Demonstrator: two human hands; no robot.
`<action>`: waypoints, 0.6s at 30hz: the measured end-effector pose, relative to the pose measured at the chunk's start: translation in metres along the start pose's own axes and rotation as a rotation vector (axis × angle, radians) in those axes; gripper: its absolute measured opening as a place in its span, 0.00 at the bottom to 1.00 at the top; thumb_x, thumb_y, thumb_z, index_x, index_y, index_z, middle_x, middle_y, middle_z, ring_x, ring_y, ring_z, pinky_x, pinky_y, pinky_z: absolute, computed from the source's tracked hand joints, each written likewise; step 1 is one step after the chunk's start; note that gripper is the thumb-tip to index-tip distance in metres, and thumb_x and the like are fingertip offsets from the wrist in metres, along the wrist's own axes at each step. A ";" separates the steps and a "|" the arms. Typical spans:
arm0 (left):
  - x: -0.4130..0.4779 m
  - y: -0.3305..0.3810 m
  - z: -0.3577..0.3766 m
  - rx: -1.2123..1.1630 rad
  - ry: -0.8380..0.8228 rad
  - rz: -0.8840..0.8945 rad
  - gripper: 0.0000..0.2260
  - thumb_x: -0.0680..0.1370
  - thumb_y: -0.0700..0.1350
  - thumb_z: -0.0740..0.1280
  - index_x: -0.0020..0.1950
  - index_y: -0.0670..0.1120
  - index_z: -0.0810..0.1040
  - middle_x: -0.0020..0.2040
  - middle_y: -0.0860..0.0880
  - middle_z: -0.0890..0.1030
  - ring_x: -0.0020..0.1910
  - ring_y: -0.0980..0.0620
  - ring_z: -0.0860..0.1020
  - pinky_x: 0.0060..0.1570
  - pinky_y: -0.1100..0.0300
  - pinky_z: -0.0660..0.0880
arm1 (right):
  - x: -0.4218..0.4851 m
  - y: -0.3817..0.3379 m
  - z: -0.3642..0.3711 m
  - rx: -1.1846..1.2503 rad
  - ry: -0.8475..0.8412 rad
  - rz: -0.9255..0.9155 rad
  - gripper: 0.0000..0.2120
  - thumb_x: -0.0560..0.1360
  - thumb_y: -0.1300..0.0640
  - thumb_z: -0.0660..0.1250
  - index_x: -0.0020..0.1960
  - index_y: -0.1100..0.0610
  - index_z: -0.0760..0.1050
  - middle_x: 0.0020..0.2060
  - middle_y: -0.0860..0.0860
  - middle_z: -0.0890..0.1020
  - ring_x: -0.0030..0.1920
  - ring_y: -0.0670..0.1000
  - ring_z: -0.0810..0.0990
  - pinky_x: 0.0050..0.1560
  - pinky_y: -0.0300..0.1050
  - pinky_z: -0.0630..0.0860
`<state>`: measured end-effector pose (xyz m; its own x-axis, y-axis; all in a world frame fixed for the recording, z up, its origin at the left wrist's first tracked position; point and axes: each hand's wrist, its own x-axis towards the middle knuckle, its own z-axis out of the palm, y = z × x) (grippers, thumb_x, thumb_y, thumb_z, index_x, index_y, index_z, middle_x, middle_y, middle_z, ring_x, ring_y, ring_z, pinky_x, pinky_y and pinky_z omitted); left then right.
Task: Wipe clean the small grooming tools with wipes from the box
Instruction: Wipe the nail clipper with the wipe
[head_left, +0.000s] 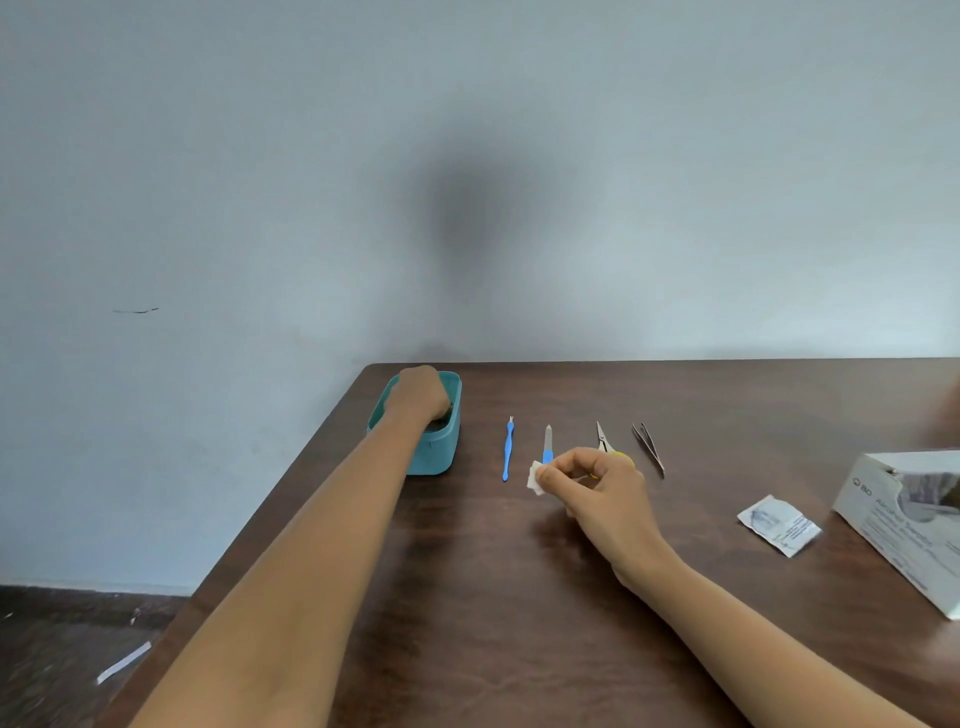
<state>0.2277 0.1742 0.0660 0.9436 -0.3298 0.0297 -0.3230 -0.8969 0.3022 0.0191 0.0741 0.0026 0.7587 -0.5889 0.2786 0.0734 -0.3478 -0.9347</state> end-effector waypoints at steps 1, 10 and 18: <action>0.001 0.000 0.001 -0.003 0.008 -0.001 0.12 0.77 0.36 0.59 0.59 0.36 0.75 0.58 0.40 0.79 0.53 0.44 0.79 0.43 0.58 0.70 | 0.000 0.000 0.000 -0.001 -0.001 -0.001 0.07 0.69 0.53 0.73 0.33 0.52 0.82 0.27 0.44 0.78 0.27 0.44 0.70 0.35 0.40 0.68; -0.009 -0.009 -0.004 -0.092 0.091 0.015 0.09 0.75 0.38 0.65 0.54 0.37 0.77 0.56 0.38 0.79 0.53 0.42 0.79 0.45 0.55 0.74 | -0.001 -0.003 -0.002 0.131 0.042 0.056 0.09 0.69 0.54 0.73 0.32 0.54 0.80 0.25 0.45 0.77 0.26 0.44 0.67 0.34 0.42 0.65; -0.045 0.022 -0.038 -0.322 0.279 0.190 0.06 0.72 0.42 0.69 0.43 0.40 0.81 0.43 0.42 0.82 0.43 0.42 0.81 0.48 0.50 0.80 | -0.004 -0.015 -0.017 0.511 0.284 0.171 0.08 0.73 0.59 0.71 0.35 0.57 0.78 0.28 0.52 0.70 0.27 0.47 0.65 0.27 0.38 0.62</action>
<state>0.1813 0.1809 0.1077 0.8679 -0.3478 0.3546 -0.4942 -0.6765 0.5460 0.0042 0.0694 0.0188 0.5896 -0.8018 0.0975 0.3203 0.1212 -0.9395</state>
